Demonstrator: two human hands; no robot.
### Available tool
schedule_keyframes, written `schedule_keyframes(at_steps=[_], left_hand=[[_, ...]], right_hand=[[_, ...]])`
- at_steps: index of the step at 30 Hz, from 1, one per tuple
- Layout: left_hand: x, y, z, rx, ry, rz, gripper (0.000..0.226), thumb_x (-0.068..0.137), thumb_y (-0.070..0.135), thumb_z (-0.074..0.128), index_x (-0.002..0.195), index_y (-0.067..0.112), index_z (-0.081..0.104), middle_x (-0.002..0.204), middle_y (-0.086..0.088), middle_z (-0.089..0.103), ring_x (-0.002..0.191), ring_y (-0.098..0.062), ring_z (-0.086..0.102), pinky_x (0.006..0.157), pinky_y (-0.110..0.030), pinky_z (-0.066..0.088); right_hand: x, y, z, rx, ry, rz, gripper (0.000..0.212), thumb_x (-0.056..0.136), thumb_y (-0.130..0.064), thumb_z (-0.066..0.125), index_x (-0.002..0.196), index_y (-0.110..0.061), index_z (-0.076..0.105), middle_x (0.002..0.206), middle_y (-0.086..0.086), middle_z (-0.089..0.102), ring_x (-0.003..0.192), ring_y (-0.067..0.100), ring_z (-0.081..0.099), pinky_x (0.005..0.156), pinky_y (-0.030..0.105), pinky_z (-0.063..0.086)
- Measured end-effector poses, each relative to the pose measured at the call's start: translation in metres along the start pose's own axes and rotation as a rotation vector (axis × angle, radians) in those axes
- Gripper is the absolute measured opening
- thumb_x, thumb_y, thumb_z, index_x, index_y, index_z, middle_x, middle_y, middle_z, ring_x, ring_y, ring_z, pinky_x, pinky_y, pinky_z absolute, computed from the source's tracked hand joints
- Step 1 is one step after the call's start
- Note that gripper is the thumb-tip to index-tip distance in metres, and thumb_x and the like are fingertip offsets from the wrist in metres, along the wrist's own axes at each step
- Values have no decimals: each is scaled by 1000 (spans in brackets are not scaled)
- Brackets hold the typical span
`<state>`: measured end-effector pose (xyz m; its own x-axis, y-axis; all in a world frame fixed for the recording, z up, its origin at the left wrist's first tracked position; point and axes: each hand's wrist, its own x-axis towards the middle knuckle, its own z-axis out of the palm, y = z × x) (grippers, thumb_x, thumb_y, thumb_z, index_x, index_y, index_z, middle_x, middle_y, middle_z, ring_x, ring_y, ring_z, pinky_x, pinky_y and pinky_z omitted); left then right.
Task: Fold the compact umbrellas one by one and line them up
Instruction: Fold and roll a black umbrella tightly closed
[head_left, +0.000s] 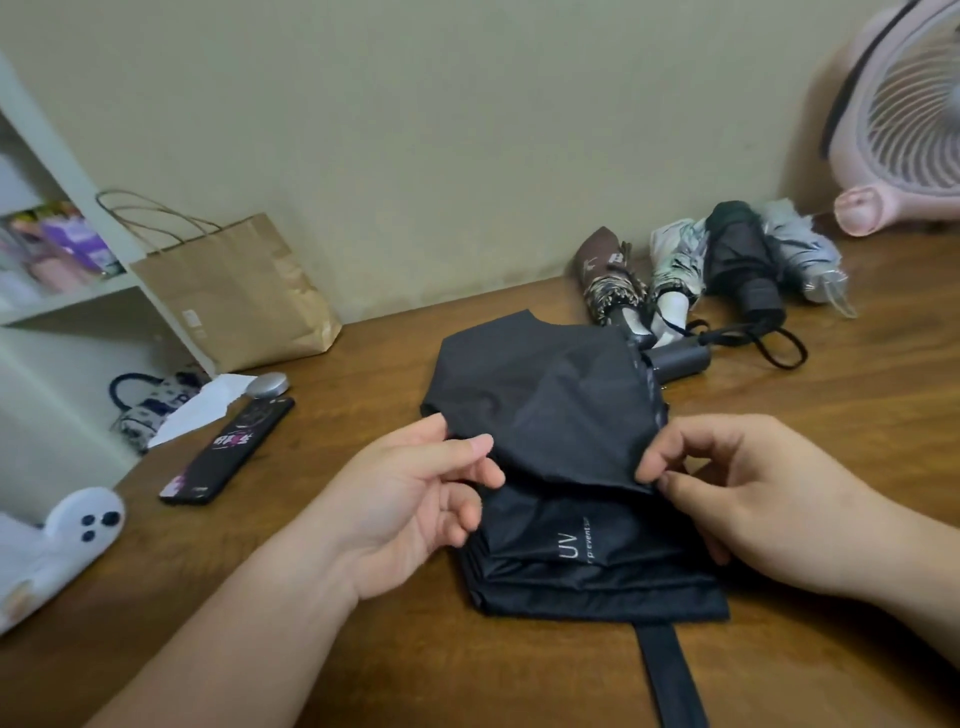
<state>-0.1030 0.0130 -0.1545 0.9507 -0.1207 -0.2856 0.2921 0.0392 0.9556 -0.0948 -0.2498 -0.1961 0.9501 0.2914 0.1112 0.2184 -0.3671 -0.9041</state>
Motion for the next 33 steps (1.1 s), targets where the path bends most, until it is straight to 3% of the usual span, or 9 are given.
schedule_keyframes(at_steps=[2,5,8,11,16,20,23,26,33], left_hand=[[3,1,-1,117,-28,-11,16,84,16,71,99,8,69,70,-8,63,39,-13,50,32,-21,36],[4,2,-3,272,-48,-4,31,86,13,73,116,8,69,72,-12,65,38,-14,51,33,-21,37],[6,3,-10,384,-10,27,26,92,10,71,116,0,67,76,-13,69,41,-16,53,35,-22,40],[6,2,-18,434,-37,42,38,92,13,72,118,-10,56,79,-15,71,43,-17,55,38,-24,43],[0,2,-23,424,-404,20,57,92,9,70,136,34,44,93,-18,69,43,-18,58,41,-25,43],[6,-5,-21,327,-274,136,20,88,22,73,106,20,63,74,-16,66,36,-17,55,35,-20,39],[8,-11,-25,209,-245,137,26,85,26,77,95,12,58,69,-17,63,33,-17,53,33,-20,37],[7,-15,-32,97,-283,144,23,88,24,79,83,16,59,64,-15,61,32,-16,53,34,-21,33],[3,-19,-43,44,-260,131,26,85,30,83,83,16,62,68,-16,62,34,-16,53,34,-21,35]], right_hand=[[0,0,-1,-40,-14,-3,26,96,-6,62,83,-28,67,48,5,56,40,18,55,45,23,40],[-1,-2,-2,-80,-17,5,20,96,-7,62,85,-23,67,45,5,56,40,17,55,44,21,41],[-1,-3,-1,-97,-2,7,20,96,-5,62,85,-22,66,44,4,56,39,15,54,43,21,39],[0,-5,-1,-74,13,25,19,96,-3,61,85,-18,66,43,6,56,35,12,48,40,19,36],[0,-6,-3,-11,35,43,21,92,3,59,83,-14,66,43,13,56,34,14,47,40,20,36],[1,-7,-3,42,60,42,23,92,7,56,81,-10,66,42,14,53,35,16,45,39,21,32],[2,-6,-2,57,79,37,22,93,6,57,81,-11,67,43,15,53,36,15,43,39,21,32],[3,-4,-3,68,101,37,21,93,5,57,82,-10,66,43,17,53,34,14,41,38,19,31],[5,0,-2,71,110,25,22,93,6,58,81,-10,66,44,16,53,35,14,41,39,20,30]])
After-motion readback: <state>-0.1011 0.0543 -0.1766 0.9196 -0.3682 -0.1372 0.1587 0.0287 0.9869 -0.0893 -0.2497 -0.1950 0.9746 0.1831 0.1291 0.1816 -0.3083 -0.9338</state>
